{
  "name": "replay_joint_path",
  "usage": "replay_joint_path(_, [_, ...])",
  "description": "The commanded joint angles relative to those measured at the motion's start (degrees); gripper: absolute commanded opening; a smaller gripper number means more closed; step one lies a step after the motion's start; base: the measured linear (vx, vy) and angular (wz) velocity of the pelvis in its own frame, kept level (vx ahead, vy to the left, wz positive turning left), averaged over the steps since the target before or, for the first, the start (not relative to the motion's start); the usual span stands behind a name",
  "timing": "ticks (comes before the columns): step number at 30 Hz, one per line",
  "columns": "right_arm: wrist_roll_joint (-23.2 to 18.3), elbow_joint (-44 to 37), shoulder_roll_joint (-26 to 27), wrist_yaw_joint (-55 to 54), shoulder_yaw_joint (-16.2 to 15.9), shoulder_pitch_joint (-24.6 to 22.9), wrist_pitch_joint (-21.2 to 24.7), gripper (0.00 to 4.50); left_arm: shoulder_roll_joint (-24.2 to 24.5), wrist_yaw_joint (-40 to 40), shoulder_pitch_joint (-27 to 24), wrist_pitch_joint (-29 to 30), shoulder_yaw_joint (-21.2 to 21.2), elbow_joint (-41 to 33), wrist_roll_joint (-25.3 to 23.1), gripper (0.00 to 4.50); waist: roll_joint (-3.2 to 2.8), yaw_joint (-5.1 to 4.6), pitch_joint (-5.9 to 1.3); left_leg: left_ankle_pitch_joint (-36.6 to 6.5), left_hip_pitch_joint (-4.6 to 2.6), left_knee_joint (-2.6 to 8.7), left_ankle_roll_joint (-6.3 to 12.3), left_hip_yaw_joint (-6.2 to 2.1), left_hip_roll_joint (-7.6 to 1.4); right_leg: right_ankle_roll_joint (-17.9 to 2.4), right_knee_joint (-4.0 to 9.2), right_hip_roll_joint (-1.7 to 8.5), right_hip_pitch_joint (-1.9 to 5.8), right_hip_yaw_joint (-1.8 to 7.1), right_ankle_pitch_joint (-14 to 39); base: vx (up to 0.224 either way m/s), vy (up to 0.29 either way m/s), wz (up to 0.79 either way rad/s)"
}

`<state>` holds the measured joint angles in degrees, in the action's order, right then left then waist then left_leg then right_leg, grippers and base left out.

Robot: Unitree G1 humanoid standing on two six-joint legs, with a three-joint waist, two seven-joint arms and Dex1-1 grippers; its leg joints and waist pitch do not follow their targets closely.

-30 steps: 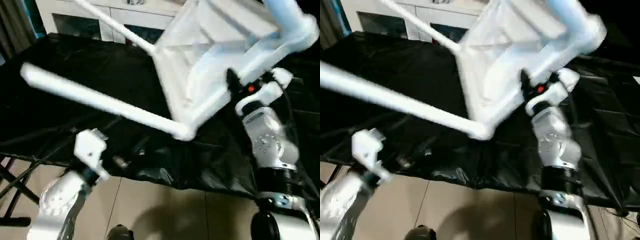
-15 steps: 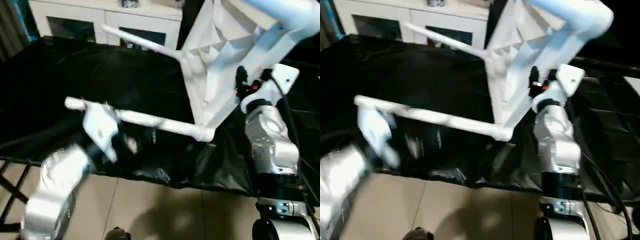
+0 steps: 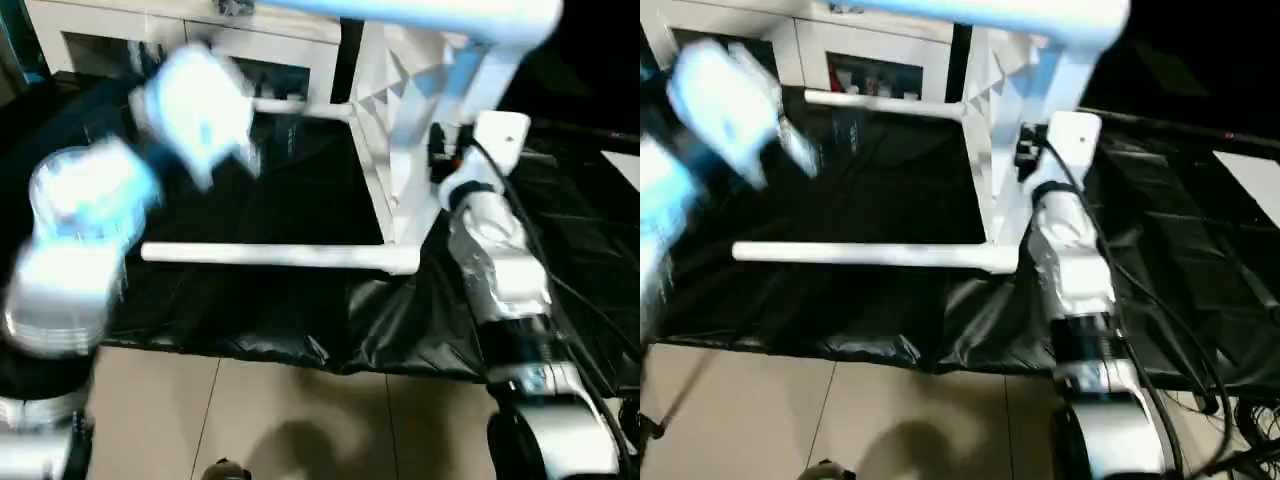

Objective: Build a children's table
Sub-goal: Flip table

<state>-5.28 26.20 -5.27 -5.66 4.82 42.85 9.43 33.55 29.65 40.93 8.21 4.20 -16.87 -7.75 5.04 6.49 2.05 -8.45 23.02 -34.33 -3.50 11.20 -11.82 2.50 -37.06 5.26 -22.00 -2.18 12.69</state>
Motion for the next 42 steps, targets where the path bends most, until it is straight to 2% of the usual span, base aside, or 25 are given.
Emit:
replay_joint_path(1, [1.25,5.19,-0.64,0.34,-0.7,-0.78,3.36,1.68,0.37,-0.18,2.47,-0.85,1.81,0.67,-2.36,4.5,-1.44,-0.1,-2.9,-22.9,-2.56,4.78,-8.78,-1.23,-0.99,-4.84,4.61,2.2,-0.26,1.38,13.49,0.0,0.0,0.0])
replay_joint_path(5, [0.42,7.26,-0.54,0.68,-0.04,0.1,2.91,1.68,1.03,-1.54,4.69,-0.33,2.71,3.02,-4.61,4.5,-1.31,-0.17,-2.86,-24.17,-2.5,4.82,-8.69,-1.26,-0.97,-4.84,4.73,2.21,-0.31,1.39,14.77,0.0,0.0,0.0])
replay_joint_path(6, [0.14,8.24,-0.51,1.26,0.14,0.48,2.43,1.68,1.35,-1.93,5.34,-0.73,3.08,4.77,-5.75,4.5,-1.08,-0.08,-2.88,-24.62,-2.53,4.76,-8.56,-1.32,-0.93,-4.61,4.82,2.27,-0.36,1.35,16.05,0.0,0.0,0.0])
replay_joint_path(7, [0.01,9.03,-0.49,1.78,0.23,0.8,2.0,2.01,1.63,-2.9,6.2,-1.49,3.43,7.31,-7.41,4.5,-1.06,-0.15,-2.84,-24.83,-2.51,4.79,-8.56,-1.35,-0.93,-4.54,4.9,2.33,-0.39,1.36,16.63,0.0,0.0,0.0])
replay_joint_path(8, [-0.02,9.21,-0.49,1.91,0.26,0.88,1.9,2.01,1.68,-3.15,6.42,-1.69,3.5,7.98,-7.84,4.5,-1.14,-0.15,-2.77,-25.8,-2.5,4.85,-8.66,-1.46,-0.91,-4.24,5.12,2.37,-0.49,1.33,18.13,0.0,0.0,0.0])
replay_joint_path(9, [-0.26,9.33,-0.41,2.45,0.29,0.98,1.74,2.2,1.65,-3.38,6.74,-1.52,3.61,9.08,-8.2,4.5,-1.16,-0.14,-2.82,-26.2,-2.6,4.83,-8.76,-1.5,-0.92,-4.24,5.14,2.44,-0.57,1.33,18.49,0.0,0.0,0.0])
replay_joint_path(11, [-0.24,9.95,-0.22,2.92,0.29,1.38,1.33,2.37,1.56,-3.85,7.96,-2.99,4.94,13.34,-10.03,4.5,-1.13,-0.11,-2.94,-26.92,-2.72,4.87,-8.84,-1.64,-1.0,-4.73,5.09,2.42,-0.72,1.3,17.87,0.0,0.0,0.0])
replay_joint_path(12, [-0.18,10.07,-0.18,2.88,0.29,1.46,1.28,2.37,1.53,-4.0,8.23,-3.4,5.27,14.27,-10.52,4.5,-0.91,-0.15,-2.88,-27.14,-2.7,4.86,-8.66,-1.57,-0.95,-4.73,5.29,2.3,-0.86,1.32,17.87,0.0,0.0,0.0])
replay_joint_path(14, [0.02,10.47,-0.08,2.72,0.33,1.71,1.11,2.58,1.34,-4.23,8.81,-4.24,5.89,16.1,-11.57,4.5,-0.95,-0.17,-3.02,-27.56,-2.66,4.9,-8.85,-1.68,-0.94,-5.16,5.08,2.4,-0.72,1.29,17.2,0.0,0.0,0.0])
replay_joint_path(15, [0.06,10.51,0.03,2.73,0.31,1.8,1.04,2.58,1.16,-4.38,9.33,-4.59,6.28,17.25,-12.0,4.5,-0.87,-0.01,-3.38,-24.51,-2.25,4.96,-8.67,-1.71,-1.01,-5.67,4.54,2.36,-0.24,1.17,13.28,0.0,0.0,0.0])
replay_joint_path(16, [0.24,10.64,0.09,2.74,0.21,1.88,0.93,2.58,0.8,-5.01,10.06,-4.91,6.67,18.59,-12.55,4.5,-1.01,0.08,-3.54,-22.64,-2.16,4.87,-8.55,-1.67,-1.01,-5.96,4.25,2.35,-0.11,1.15,10.9,0.0,0.0,0.0])
replay_joint_path(18, [0.33,10.52,0.17,2.91,0.07,1.84,0.87,2.58,-0.03,-5.66,11.32,-5.48,7.29,20.97,-12.83,4.5,-0.73,0.32,-3.78,-17.08,-1.75,4.46,-7.63,-1.21,-0.84,-6.83,3.78,2.22,0.29,1.08,4.48,0.0,0.0,0.0])
replay_joint_path(20, [0.28,10.7,0.17,3.13,0.07,1.84,0.56,2.58,-0.52,-6.43,12.39,-6.5,7.91,23.3,-13.33,4.5,-0.71,0.44,-3.63,-15.14,-1.68,4.32,-7.16,-1.0,-0.78,-7.15,3.68,2.02,0.23,1.09,2.71,0.0,0.0,0.0])
replay_joint_path(22, [0.33,10.78,0.01,3.45,0.02,1.65,0.33,2.58,-0.94,-7.43,13.16,-7.02,8.01,24.84,-13.88,4.5,-0.68,0.43,-3.62,-15.37,-1.74,4.32,-7.19,-1.0,-0.81,-7.11,3.68,2.05,0.25,1.11,3.07,0.0,0.0,0.0])
replay_joint_path(23, [0.5,11.09,-0.21,3.69,-0.02,1.53,0.08,2.58,-1.16,-8.09,13.78,-7.46,8.15,26.07,-14.54,4.5,-1.25,0.37,-3.6,-15.5,-1.73,4.37,-7.28,-1.06,-0.83,-7.07,3.69,2.03,0.25,1.16,3.14,0.0,0.0,0.0])
replay_joint_path(25, [0.77,11.78,-0.52,4.09,0.0,1.53,-0.45,2.58,-1.5,-9.08,14.71,-8.45,8.17,28.02,-15.34,4.5,-0.95,0.33,-3.58,-16.34,-1.89,4.37,-7.45,-1.04,-0.86,-7.1,3.81,2.02,0.2,1.12,3.92,0.0,0.0,0.0])
replay_joint_path(29, [1.0,13.89,-1.89,5.62,0.08,1.78,-2.1,2.58,-1.59,-11.33,17.0,-11.03,8.83,32.34,-17.52,4.5,-1.16,0.5,-3.39,-19.2,-2.19,4.47,-7.48,-1.09,-0.93,-7.02,4.26,2.16,-0.16,1.2,7.4,0.0,0.0,0.0])
replay_joint_path(31, [0.92,14.99,-2.55,6.6,0.27,2.08,-3.01,2.58,-1.36,-12.04,18.01,-11.83,9.43,33.86,-18.63,4.5,-1.06,0.63,-3.35,-20.27,-2.19,4.52,-7.5,-1.16,-1.01,-7.01,4.38,2.29,-0.19,1.24,8.51,0.0,0.0,0.0])
replay_joint_path(34, [0.79,16.68,-3.34,7.97,0.47,2.78,-4.03,2.58,-1.01,-11.5,19.12,-13.04,10.2,35.64,-19.05,4.5,-1.06,0.96,-3.28,-20.46,-2.18,4.54,-7.36,-1.2,-1.06,-7.31,4.41,2.34,-0.25,1.21,8.78,0.0,0.0,0.0])
replay_joint_path(35, [0.75,17.04,-3.46,8.21,0.55,2.97,-4.21,2.32,-0.99,-11.52,19.37,-13.39,10.31,36.11,-19.13,4.5,-0.98,1.08,-3.28,-20.13,-2.07,4.54,-7.24,-1.18,-1.01,-7.44,4.38,2.32,-0.2,1.22,8.37,0.0,0.0,0.0])
replay_joint_path(36, [0.53,17.67,-3.63,8.92,0.72,3.33,-4.51,2.24,-0.87,-11.47,19.79,-13.91,10.52,36.78,-19.42,4.22,-1.07,1.2,-3.34,-19.64,-2.04,4.57,-7.3,-1.22,-1.1,-7.62,4.21,2.38,-0.11,1.2,7.53,0.0,0.0,0.0])
replay_joint_path(38, [0.32,18.61,-3.87,10.01,0.79,3.84,-5.02,2.19,-0.83,-11.39,20.32,-14.45,10.63,37.65,-19.69,4.15,-1.1,1.36,-3.37,-19.73,-2.16,4.53,-7.26,-1.17,-1.1,-7.85,4.19,2.34,-0.23,1.17,7.1,0.0,0.0,0.0])
replay_joint_path(40, [0.32,19.03,-3.95,10.31,0.74,4.02,-5.26,1.91,-1.0,-11.21,20.52,-14.58,10.48,38.25,-19.55,3.96,-1.03,1.51,-3.29,-19.79,-2.11,4.55,-7.2,-1.15,-1.06,-8.19,4.22,2.36,-0.17,1.2,7.23,0.0,0.0,0.0])
replay_joint_path(42, [0.23,19.8,-4.01,10.5,0.74,4.38,-5.65,1.85,-0.92,-11.17,21.09,-14.69,10.54,38.94,-20.06,3.82,-0.7,1.55,-3.32,-19.49,-2.06,4.54,-6.98,-1.12,-1.13,-8.28,4.18,2.45,-0.08,1.19,7.22,0.0,0.0,0.0])
